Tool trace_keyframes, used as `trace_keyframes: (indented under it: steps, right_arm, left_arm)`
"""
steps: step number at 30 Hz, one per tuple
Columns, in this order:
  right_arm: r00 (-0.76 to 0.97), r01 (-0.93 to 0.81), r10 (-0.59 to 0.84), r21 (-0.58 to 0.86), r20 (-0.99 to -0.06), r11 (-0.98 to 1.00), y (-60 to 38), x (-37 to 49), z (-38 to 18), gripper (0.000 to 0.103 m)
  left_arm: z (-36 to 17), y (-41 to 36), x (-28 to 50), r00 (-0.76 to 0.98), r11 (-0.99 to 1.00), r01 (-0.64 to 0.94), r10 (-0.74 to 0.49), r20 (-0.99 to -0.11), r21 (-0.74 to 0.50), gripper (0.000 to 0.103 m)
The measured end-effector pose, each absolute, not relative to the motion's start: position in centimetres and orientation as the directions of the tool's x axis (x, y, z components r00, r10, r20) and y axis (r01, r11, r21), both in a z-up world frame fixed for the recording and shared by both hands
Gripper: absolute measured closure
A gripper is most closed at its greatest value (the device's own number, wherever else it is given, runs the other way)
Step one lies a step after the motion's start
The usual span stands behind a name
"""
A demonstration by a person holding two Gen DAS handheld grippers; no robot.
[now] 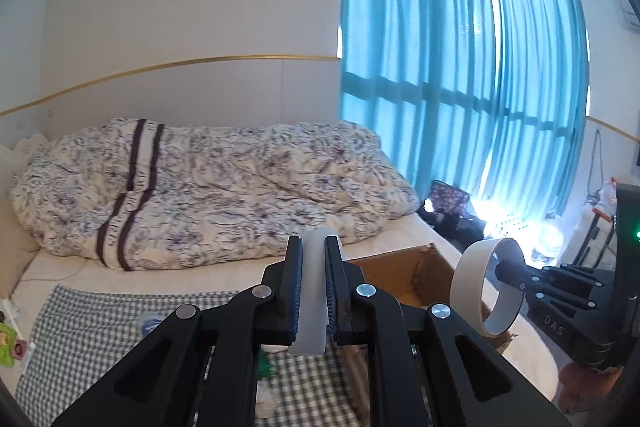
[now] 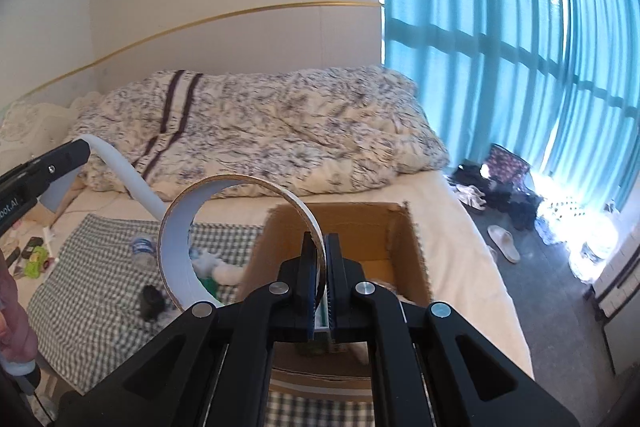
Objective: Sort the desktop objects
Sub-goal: 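Carry the foam tube and tape roll over the cardboard box with both grippers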
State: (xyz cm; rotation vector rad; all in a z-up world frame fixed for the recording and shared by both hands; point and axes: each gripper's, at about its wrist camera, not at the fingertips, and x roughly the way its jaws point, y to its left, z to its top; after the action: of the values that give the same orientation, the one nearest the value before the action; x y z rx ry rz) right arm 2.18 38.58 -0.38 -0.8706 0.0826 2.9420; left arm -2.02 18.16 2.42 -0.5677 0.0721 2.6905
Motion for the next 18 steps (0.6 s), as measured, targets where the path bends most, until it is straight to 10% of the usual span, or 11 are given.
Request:
trace_keyframes:
  steps: [18]
  right_arm:
    - [-0.745,-0.167,0.103,0.036,-0.659,-0.985,44.6,-1.4,-6.7,0.099]
  left_arm:
    - [-5.3,27.8,-7.3,-0.724,-0.868,-0.496,0.422,-0.546,-0.014,0.092]
